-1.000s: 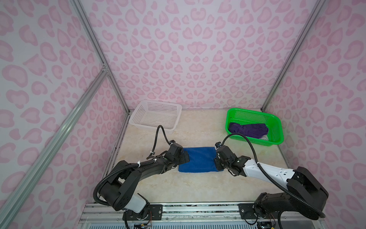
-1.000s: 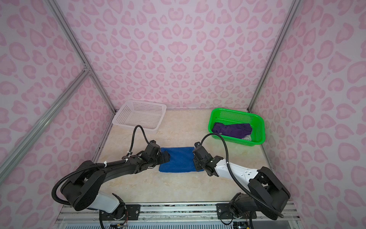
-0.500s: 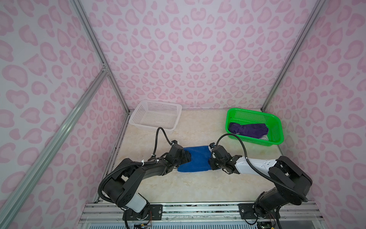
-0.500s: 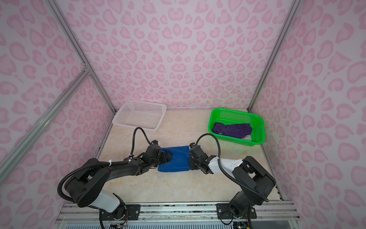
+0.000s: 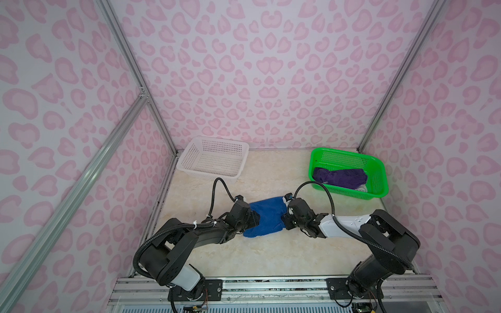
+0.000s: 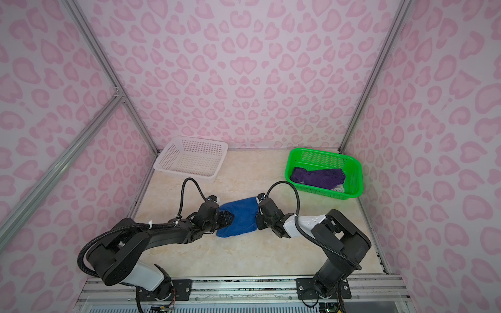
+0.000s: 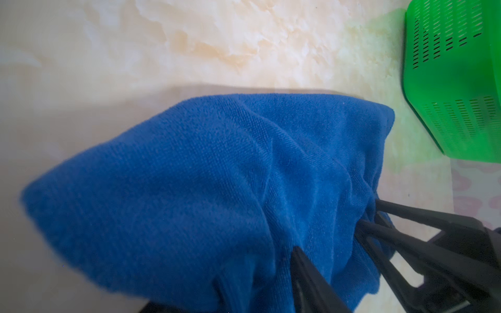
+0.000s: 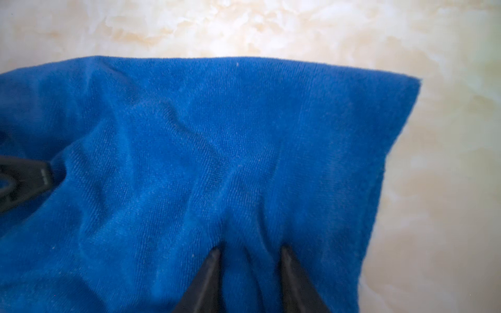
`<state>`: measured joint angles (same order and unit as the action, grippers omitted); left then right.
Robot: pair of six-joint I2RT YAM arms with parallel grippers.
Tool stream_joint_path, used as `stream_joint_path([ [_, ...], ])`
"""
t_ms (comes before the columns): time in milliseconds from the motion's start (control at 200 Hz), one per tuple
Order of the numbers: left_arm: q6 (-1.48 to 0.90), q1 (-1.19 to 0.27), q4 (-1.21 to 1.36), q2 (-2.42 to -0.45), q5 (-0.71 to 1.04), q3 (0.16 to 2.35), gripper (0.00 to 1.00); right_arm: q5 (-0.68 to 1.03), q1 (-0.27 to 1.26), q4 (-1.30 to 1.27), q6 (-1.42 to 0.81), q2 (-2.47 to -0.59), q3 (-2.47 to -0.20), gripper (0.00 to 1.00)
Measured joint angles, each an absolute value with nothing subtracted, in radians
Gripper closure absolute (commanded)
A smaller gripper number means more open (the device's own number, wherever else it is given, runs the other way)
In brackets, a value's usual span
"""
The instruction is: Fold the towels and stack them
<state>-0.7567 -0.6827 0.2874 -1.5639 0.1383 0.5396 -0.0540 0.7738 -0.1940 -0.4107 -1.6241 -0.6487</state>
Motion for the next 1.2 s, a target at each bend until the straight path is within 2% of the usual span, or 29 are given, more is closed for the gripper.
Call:
stream_joint_path([
  [20, -0.757, -0.683, 0.292, -1.571, 0.14, 0.542, 0.71, -0.053, 0.774, -0.196, -0.411, -1.625, -0.649, 0.63],
  [105, -0.761, -0.683, 0.318, -1.608, 0.147, 0.553, 0.94, -0.052, 0.774, -0.197, -0.411, -1.625, -0.649, 0.63],
  [130, -0.763, -0.683, 0.321, -1.614, 0.147, 0.555, 0.97, -0.052, 0.774, -0.197, -0.411, -1.624, -0.648, 0.63],
  [320, -0.754, -0.681, 0.276, -1.643, 0.139, 0.611, 0.97, -0.044, 0.771, -0.183, -0.411, -1.601, -0.64, 0.58],
  [520, -0.6, -0.673, -0.123, -1.668, 0.017, 0.872, 0.97, -0.081, 0.73, -0.098, -0.397, -1.42, -0.582, 0.43],
  [670, -0.433, -0.646, -0.347, -1.718, -0.098, 1.121, 0.97, -0.171, 0.706, -0.083, -0.364, -1.253, -0.542, 0.42],
  [825, -0.288, -0.628, -0.499, -1.792, -0.161, 1.3, 0.97, -0.221, 0.707, -0.082, -0.327, -1.174, -0.509, 0.42],
  [1200, -0.015, -0.604, -0.672, -1.969, -0.241, 1.64, 0.97, -0.224, 0.706, -0.105, -0.321, -1.213, -0.461, 0.42],
])
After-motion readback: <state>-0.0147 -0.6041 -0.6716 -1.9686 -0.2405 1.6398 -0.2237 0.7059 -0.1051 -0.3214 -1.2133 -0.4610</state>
